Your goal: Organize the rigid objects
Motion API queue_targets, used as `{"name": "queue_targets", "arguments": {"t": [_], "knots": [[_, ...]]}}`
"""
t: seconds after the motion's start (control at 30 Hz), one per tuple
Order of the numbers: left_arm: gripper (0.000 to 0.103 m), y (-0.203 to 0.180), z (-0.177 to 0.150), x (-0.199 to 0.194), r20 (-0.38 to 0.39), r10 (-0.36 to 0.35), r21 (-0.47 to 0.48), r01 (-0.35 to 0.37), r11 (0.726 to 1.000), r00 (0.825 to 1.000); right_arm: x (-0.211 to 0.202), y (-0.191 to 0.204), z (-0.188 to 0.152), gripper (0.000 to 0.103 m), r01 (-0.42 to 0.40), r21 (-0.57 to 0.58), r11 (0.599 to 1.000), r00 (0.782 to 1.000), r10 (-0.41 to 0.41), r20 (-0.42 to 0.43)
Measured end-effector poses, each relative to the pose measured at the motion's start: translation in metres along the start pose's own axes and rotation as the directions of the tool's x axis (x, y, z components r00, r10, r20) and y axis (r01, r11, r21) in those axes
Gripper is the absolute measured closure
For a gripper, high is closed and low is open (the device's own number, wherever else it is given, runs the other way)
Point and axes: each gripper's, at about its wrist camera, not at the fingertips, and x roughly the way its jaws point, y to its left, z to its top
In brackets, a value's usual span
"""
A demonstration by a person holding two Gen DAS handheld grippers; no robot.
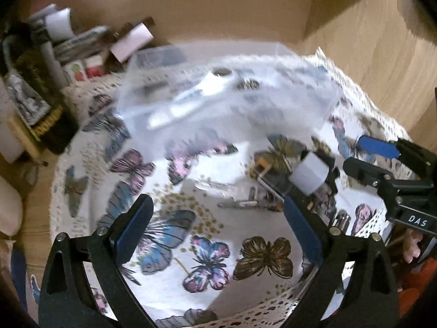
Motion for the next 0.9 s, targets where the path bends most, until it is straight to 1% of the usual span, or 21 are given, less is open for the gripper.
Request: {"name": "queue_targets", "arguments": {"t": [0.17, 0.27, 0.37, 0.57, 0.63, 0.7, 0.73, 0.8, 0.83, 0.9], "knots": [[0.006, -0.007, -0.003, 0.021, -0.084, -0.002, 0.042, 0.006, 0.999, 0.996, 0.008, -0.003, -0.011, 0.045, 0.001, 0.006, 1.0, 0.999, 0.0, -0.05], [0.006, -0.005, -0.002, 0.033, -0.136, -0.009, 0.039, 0.014, 0.999, 0.991, 0.013, 0.0, -0.014, 0.045, -0.008, 0.003, 1.0, 0.998, 0.008, -0.07], [0.004, -0.007, 0.0, 0.037, -0.138, 0.017, 0.071, -0.007, 0.997, 0.99, 0.018, 0.002, -0.014, 0.045, -0.013, -0.004, 1.0, 0.997, 0.012, -0.081], [0.0, -0.007, 0.012, 0.047, -0.149, 0.008, 0.098, 0.006, 0.995, 0.989, 0.026, 0.003, -0.011, 0.046, -0.029, 0.006, 1.0, 0.995, 0.029, -0.093], [0.0, -0.006, 0.017, 0.05, -0.147, 0.007, 0.105, 0.009, 0.994, 0.989, 0.029, 0.002, -0.01, 0.049, -0.026, 0.01, 1.0, 0.995, 0.026, -0.097], [0.0, -0.003, 0.02, 0.052, -0.141, 0.008, 0.093, 0.005, 0.996, 0.99, 0.032, 0.0, -0.009, 0.058, -0.031, 0.015, 0.999, 0.994, 0.032, -0.105], [0.0, -0.002, 0.022, 0.054, -0.138, 0.007, 0.086, 0.005, 0.996, 0.99, 0.033, -0.001, -0.009, 0.06, -0.028, 0.017, 0.999, 0.994, 0.03, -0.109], [0.0, 0.001, 0.026, 0.055, -0.129, 0.007, 0.076, 0.003, 0.997, 0.992, 0.036, -0.003, -0.009, 0.067, -0.029, 0.022, 0.999, 0.993, 0.032, -0.113], [0.0, 0.002, 0.027, 0.056, -0.125, 0.007, 0.073, 0.002, 0.997, 0.992, 0.037, -0.004, -0.009, 0.069, -0.029, 0.025, 0.999, 0.993, 0.031, -0.113], [0.001, 0.003, 0.028, 0.057, -0.115, 0.004, 0.068, 0.004, 0.998, 0.993, 0.038, -0.005, -0.009, 0.075, -0.027, 0.029, 0.999, 0.993, 0.03, -0.11]]}}
